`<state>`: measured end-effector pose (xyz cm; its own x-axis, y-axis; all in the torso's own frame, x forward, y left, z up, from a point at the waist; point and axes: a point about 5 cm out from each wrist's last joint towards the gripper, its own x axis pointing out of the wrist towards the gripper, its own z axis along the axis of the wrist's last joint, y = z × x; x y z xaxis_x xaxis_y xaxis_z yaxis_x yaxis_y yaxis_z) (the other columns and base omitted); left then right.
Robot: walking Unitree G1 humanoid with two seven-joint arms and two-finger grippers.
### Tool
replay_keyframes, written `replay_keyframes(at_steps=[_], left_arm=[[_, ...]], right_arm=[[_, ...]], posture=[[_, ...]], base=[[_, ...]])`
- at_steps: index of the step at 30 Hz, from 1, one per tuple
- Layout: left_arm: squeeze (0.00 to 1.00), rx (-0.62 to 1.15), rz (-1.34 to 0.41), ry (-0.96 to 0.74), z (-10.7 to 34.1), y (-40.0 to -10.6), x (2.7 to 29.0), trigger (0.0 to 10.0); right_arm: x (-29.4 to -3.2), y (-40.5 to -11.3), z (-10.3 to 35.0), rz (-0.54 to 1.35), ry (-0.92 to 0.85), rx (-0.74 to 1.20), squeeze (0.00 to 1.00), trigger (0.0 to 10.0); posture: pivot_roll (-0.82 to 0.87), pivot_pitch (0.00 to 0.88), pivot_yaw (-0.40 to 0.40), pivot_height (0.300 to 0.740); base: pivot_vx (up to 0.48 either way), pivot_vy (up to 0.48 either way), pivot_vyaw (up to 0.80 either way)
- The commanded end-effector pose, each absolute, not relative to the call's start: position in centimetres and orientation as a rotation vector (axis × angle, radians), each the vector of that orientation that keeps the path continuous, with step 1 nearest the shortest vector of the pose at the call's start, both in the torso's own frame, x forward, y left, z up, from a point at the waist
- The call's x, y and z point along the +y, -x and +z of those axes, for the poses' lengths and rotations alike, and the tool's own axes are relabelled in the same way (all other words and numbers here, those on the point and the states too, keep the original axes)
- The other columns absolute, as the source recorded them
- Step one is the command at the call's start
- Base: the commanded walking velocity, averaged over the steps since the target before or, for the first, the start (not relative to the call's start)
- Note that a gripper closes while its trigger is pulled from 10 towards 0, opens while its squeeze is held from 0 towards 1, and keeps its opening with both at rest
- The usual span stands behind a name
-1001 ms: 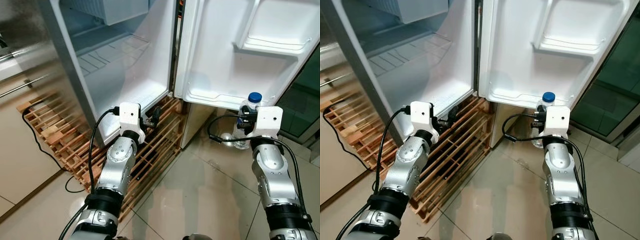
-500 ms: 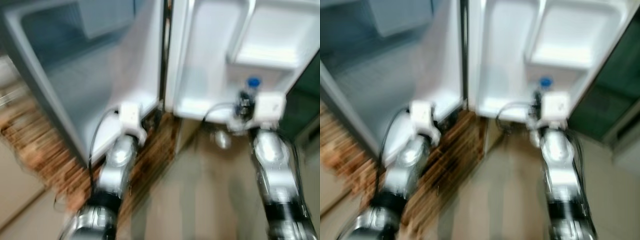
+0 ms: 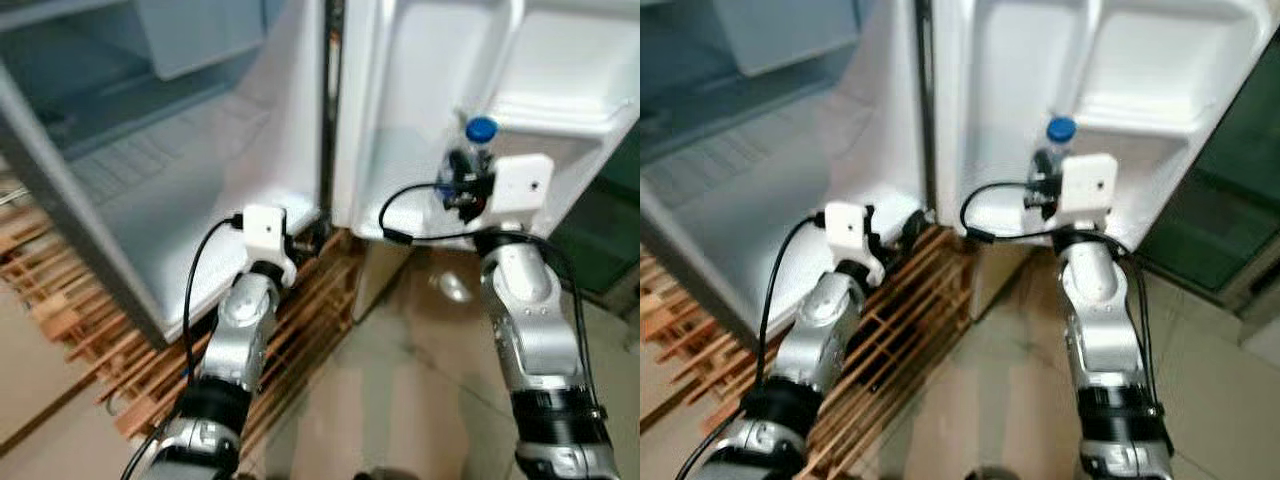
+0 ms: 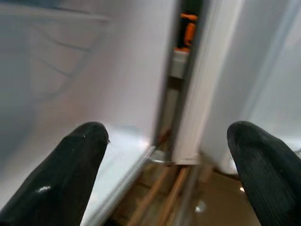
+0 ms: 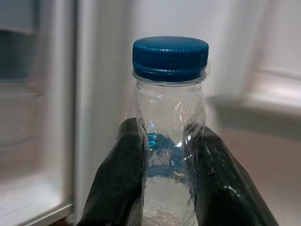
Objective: Restocking fridge
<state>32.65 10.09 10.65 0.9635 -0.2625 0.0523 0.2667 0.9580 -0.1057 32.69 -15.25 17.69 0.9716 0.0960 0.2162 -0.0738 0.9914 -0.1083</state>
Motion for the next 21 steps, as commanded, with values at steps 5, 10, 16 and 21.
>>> replay_keyframes(at_steps=[5,10,16,21], left_arm=[[0.00,-0.079,-0.279,0.092,11.2,-32.0,10.6,10.0],[0.00,-0.089,-0.268,0.079,11.4,-31.4,11.4,10.0],[0.00,-0.100,-0.269,0.073,12.2,-30.7,11.4,10.0],[0.00,-0.107,-0.287,0.082,12.5,-30.3,11.0,10.0]], right_arm=[[-14.3,-33.9,17.7,0.133,0.185,-0.271,0.00,0.0],[-14.1,-34.8,18.5,0.127,0.250,-0.327,0.00,0.0],[-14.4,-35.2,19.2,0.139,0.261,-0.365,0.00,0.0],[-14.5,-35.7,20.1,0.144,0.314,-0.442,0.00,0.0]], posture=[[-0.08,0.051,0.019,0.740],[-0.06,0.084,0.021,0.740],[-0.04,0.116,0.017,0.740],[-0.04,0.128,0.016,0.740]], base=[[0.000,0.000,0.00],[0.000,0.000,0.00],[0.000,0.000,0.00],[0.000,0.000,0.00]])
